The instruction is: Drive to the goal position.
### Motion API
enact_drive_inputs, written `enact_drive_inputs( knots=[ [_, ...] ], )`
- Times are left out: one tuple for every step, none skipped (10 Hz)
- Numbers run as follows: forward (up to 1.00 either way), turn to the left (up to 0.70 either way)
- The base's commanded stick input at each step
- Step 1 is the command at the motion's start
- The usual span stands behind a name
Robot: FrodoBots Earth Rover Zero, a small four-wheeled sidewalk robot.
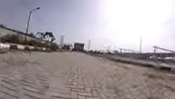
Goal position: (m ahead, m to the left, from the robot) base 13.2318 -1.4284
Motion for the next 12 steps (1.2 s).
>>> enact_drive_inputs(
  knots=[
    [1.0, 0.0],
    [1.0, 0.0],
    [1.0, 0.0],
    [1.0, 0.0],
    [1.0, 0.0],
    [1.0, 0.0],
    [1.0, 0.0],
    [1.0, 0.0],
    [1.0, 0.0],
    [1.0, 0.0],
    [1.0, 0.0],
    [1.0, 0.0]
  ],
)
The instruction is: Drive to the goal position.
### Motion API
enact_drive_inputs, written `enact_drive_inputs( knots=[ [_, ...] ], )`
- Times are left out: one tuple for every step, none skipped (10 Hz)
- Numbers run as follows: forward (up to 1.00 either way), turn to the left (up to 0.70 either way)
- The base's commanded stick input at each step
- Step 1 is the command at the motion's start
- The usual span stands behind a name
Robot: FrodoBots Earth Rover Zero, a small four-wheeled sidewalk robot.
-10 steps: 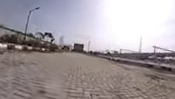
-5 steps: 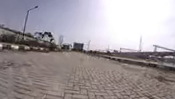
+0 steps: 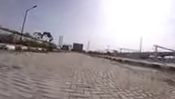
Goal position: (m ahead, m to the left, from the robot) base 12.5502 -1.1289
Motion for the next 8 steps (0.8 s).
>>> enact_drive_inputs(
  knots=[
    [1.0, 0.0],
    [1.0, 0.0],
    [1.0, 0.0],
    [1.0, 0.0],
    [1.0, 0.0],
    [1.0, 0.0],
    [1.0, 0.0],
    [1.0, 0.0]
  ],
)
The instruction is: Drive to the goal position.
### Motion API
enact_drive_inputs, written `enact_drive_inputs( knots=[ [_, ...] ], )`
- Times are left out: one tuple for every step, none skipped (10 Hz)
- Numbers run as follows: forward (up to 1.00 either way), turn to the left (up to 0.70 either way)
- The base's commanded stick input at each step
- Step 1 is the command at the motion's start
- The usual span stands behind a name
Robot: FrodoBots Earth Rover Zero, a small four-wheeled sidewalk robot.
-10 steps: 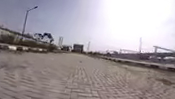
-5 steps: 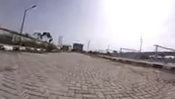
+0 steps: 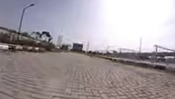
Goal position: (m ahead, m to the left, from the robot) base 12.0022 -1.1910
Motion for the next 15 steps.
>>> enact_drive_inputs(
  knots=[
    [1.0, 0.0],
    [1.0, 0.0],
    [1.0, 0.0],
    [1.0, 0.0],
    [1.0, 0.0],
    [1.0, 0.0],
    [1.0, 0.0],
    [1.0, 0.0],
    [1.0, 0.0],
    [1.0, 0.0],
    [1.0, 0.0],
    [1.0, 0.0],
    [1.0, 0.0],
    [1.0, 0.0],
    [1.0, 0.0]
  ],
)
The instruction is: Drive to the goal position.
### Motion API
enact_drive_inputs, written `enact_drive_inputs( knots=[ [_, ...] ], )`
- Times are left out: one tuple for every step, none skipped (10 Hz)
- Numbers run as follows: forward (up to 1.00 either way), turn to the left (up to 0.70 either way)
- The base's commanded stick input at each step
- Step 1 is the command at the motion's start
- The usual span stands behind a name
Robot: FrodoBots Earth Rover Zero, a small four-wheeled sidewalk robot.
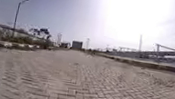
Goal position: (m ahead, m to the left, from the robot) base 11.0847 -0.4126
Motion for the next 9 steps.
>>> enact_drive_inputs(
  knots=[
    [1.0, 0.0],
    [1.0, 0.0],
    [1.0, 0.0],
    [1.0, 0.0],
    [1.0, 0.0],
    [1.0, 0.0],
    [1.0, 0.0],
    [1.0, 0.0],
    [1.0, 0.0]
  ],
)
